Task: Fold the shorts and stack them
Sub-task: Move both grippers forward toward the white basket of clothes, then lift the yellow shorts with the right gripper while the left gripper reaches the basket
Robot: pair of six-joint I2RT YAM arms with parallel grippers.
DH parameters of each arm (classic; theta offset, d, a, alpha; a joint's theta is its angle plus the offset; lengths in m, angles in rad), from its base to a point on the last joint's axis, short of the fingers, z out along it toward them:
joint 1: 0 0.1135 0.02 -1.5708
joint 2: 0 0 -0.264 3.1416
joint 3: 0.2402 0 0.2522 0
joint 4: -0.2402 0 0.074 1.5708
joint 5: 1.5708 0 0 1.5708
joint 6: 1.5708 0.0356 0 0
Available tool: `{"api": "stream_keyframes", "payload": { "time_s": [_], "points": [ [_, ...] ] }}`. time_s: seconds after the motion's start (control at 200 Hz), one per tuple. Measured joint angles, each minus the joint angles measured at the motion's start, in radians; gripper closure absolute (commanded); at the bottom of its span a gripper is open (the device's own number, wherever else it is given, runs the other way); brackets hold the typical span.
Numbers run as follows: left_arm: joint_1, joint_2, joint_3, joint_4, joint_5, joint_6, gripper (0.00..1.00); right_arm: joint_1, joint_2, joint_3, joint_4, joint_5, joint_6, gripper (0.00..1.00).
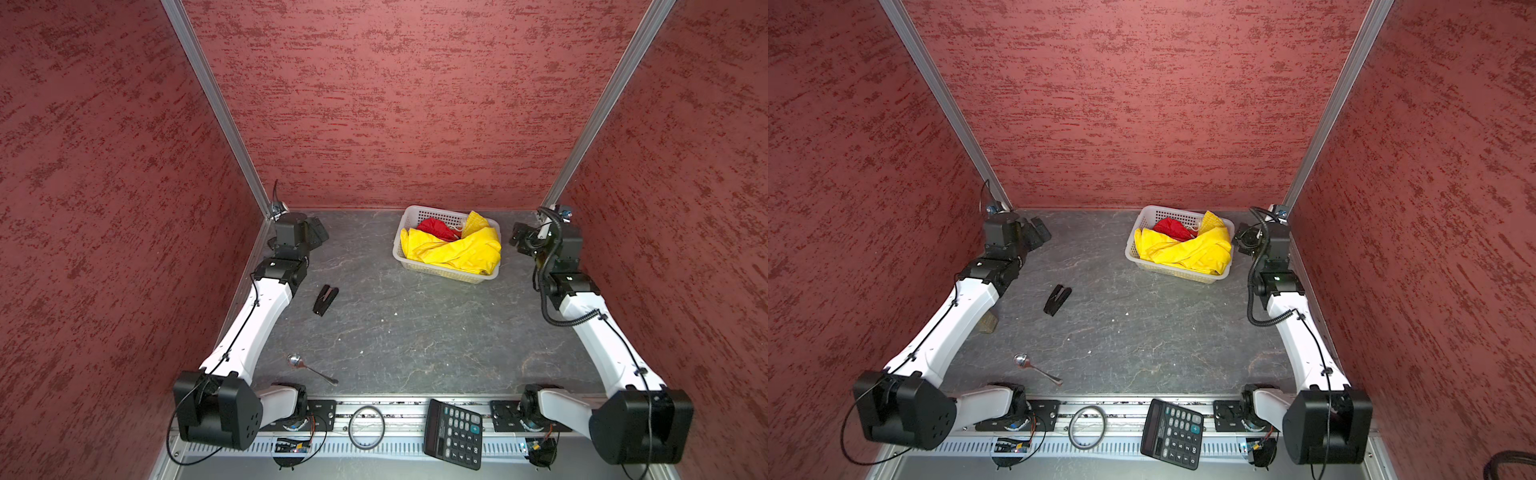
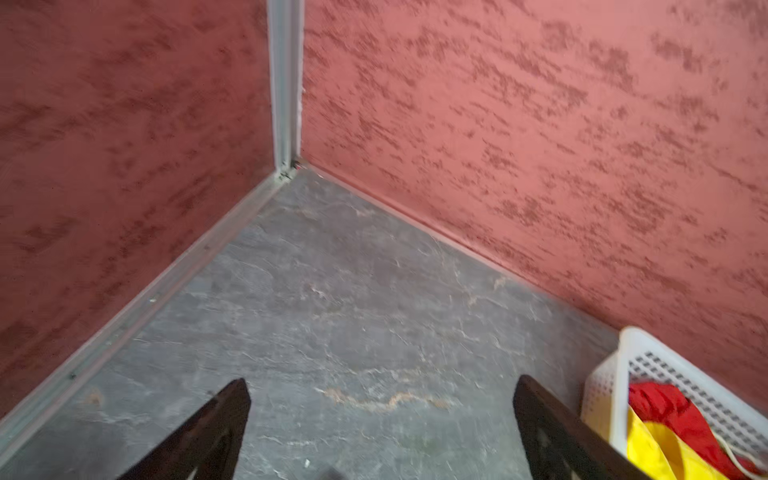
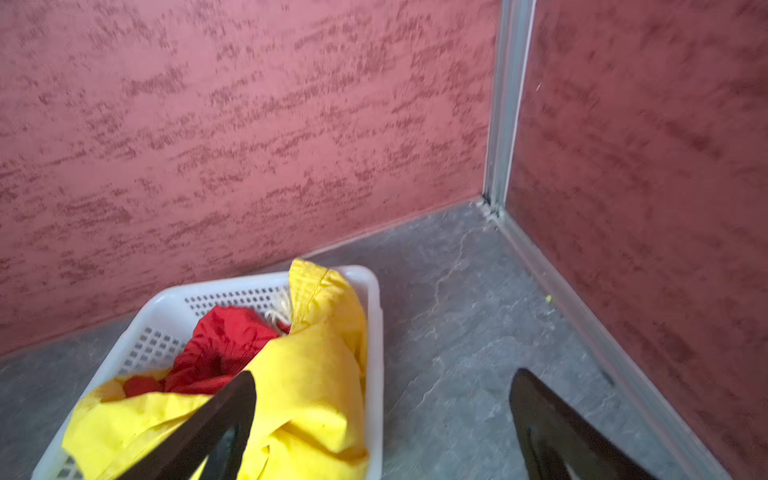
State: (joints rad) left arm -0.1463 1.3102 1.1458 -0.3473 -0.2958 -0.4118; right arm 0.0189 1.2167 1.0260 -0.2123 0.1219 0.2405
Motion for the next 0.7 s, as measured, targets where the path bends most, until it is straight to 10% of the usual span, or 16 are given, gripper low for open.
{"api": "stream_keyframes", "payload": {
  "time_s": [0.426,0.496,0.566,0.696],
  "points": [
    [-0.281,0.622,0.395,-0.071,0.237,-0.022,0.21,0.067,0.364,0.213,-0.239,-0.124,-0.001,0.08],
    [-0.286,0.675,0.445,-0.083,0.258,-0.023,0.21,0.067,0.433,0.253,-0.237,-0.145,-0.002,0.25],
    [-0.288,0.703,0.475,-0.089,0.282,-0.026,0.21,0.067,0.483,0.280,-0.233,-0.168,0.008,0.65],
    [-0.293,0.731,0.499,-0.085,0.328,-0.043,0.46,0.068,0.517,0.319,-0.233,-0.201,0.021,1.00]
  ]
}}
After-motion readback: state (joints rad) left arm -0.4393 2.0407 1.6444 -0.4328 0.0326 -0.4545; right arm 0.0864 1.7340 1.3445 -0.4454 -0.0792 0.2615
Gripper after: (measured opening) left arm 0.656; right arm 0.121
